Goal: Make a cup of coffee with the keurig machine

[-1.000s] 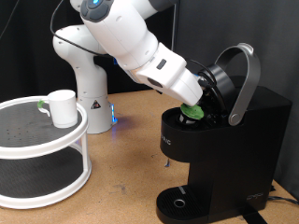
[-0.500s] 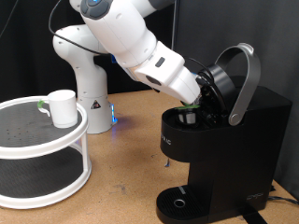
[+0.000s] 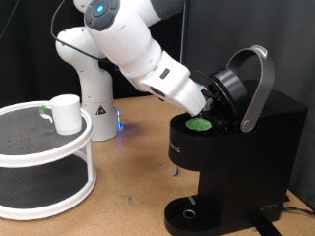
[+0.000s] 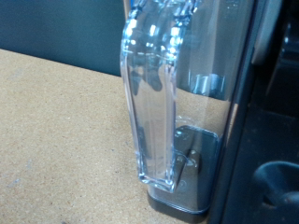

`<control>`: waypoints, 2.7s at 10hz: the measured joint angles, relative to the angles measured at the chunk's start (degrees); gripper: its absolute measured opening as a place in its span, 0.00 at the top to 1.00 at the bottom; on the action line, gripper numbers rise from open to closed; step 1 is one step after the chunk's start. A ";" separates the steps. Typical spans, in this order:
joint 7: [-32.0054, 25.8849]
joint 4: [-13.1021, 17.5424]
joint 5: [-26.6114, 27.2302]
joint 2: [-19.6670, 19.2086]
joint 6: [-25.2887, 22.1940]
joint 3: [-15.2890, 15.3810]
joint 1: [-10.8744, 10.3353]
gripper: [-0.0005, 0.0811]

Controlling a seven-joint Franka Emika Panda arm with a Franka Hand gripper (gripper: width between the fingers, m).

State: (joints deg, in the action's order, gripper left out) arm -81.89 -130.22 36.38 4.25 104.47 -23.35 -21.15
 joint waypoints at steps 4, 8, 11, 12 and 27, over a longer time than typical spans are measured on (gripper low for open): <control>-2.31 -0.55 10.37 2.03 9.78 -0.01 -0.03 0.01; -0.49 2.16 7.79 2.14 5.77 -0.79 0.91 0.01; -0.22 1.84 10.41 2.14 8.93 -0.79 0.96 0.01; -0.26 1.96 12.79 2.51 9.66 -0.96 1.12 0.01; 4.71 7.68 14.15 7.53 -1.24 -4.25 3.96 0.01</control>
State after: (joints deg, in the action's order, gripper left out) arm -77.18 -122.54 50.53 11.78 103.23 -27.60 -17.19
